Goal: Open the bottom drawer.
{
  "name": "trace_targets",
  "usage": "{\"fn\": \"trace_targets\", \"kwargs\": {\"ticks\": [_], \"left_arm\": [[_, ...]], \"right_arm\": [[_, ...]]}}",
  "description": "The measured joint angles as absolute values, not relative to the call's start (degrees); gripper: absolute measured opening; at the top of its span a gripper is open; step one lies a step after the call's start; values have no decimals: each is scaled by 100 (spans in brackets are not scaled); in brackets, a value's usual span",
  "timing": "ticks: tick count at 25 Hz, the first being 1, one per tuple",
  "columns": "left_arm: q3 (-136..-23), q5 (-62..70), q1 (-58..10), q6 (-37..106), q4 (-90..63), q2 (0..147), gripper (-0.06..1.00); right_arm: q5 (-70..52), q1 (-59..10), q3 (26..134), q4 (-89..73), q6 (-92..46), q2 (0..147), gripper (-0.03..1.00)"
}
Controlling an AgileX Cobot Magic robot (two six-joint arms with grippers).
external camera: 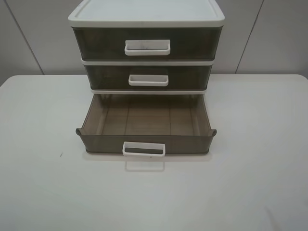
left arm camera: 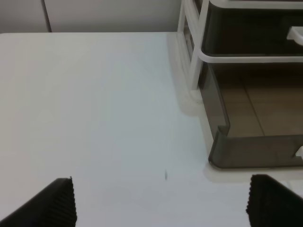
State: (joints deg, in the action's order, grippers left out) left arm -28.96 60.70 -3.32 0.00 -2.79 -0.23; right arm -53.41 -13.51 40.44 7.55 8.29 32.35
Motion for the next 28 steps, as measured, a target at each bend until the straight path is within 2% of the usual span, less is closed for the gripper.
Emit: {"fn": "trace_targets", "kwargs": {"ticks": [8,16,23,28], "left_arm": [[-2896,6070,-332,0,-279,-23,74],[-2896,6070,-332,0,-279,-23,74],[-2896,6070,-332,0,-279,-23,74],[-2896,6070,-332,0,-279,-23,74]], "right_arm": [[-6291,-1351,3779,1186,829,1666,75],[-6466,-1351,3194,1125,829,363,75],[-6464,-1319,3174,1125,829,-17,75],[-6166,-817,3001,1012,829,-22,75]]}}
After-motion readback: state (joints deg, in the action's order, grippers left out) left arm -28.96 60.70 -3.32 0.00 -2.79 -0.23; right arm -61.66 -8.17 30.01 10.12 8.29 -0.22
